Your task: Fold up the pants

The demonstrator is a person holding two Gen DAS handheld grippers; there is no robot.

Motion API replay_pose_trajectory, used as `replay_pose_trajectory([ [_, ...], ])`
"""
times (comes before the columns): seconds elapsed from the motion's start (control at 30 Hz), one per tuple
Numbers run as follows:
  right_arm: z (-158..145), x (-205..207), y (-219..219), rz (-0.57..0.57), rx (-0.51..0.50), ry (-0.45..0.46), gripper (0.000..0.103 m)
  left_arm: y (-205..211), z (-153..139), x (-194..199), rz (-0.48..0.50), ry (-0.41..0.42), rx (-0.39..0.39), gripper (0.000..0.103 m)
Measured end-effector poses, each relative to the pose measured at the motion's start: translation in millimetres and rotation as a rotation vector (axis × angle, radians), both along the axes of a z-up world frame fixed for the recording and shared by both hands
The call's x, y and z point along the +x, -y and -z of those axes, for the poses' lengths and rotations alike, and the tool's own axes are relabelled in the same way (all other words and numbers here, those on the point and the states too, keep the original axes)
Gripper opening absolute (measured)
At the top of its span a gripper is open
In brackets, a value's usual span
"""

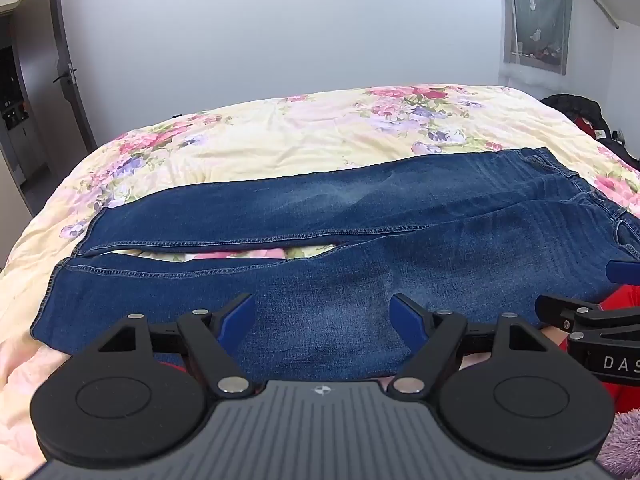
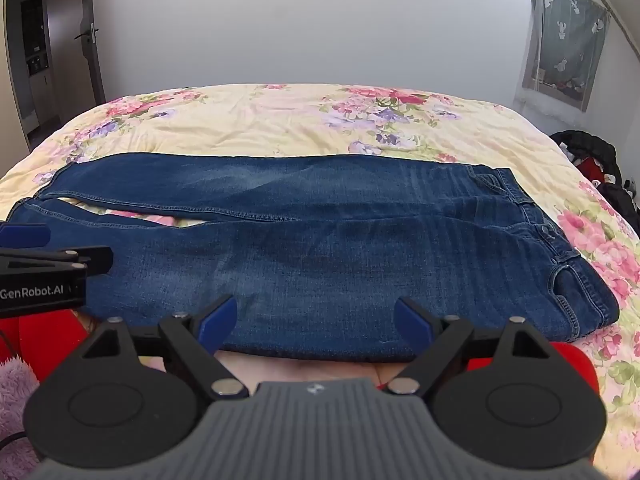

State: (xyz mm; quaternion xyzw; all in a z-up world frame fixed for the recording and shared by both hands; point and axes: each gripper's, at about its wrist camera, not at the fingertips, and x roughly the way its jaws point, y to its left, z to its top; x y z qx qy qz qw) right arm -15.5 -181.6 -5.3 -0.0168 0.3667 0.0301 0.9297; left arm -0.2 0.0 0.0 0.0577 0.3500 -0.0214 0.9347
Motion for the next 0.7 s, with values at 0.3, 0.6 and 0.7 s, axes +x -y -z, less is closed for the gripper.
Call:
replay_pose_trajectory([
  [0.3,-0.7,0.7,-1.7,-0.004,-0.003,0.002,0.082,0.3,0.2,-0.1,-0.002,0.003,0.009,0.090],
  [0.6,-1.7,1.6,-3.7,-0.010,-0.002,-0.002,0.082,0.3,0.2,0.0,-0.001,0.003,0.008,0.090],
  [0.7,-1.9,1.8,-4.2,-0.010,-0.002,-0.002,0.082,0.4,0.5,0.2,0.000,0.002,0.007,0.090],
])
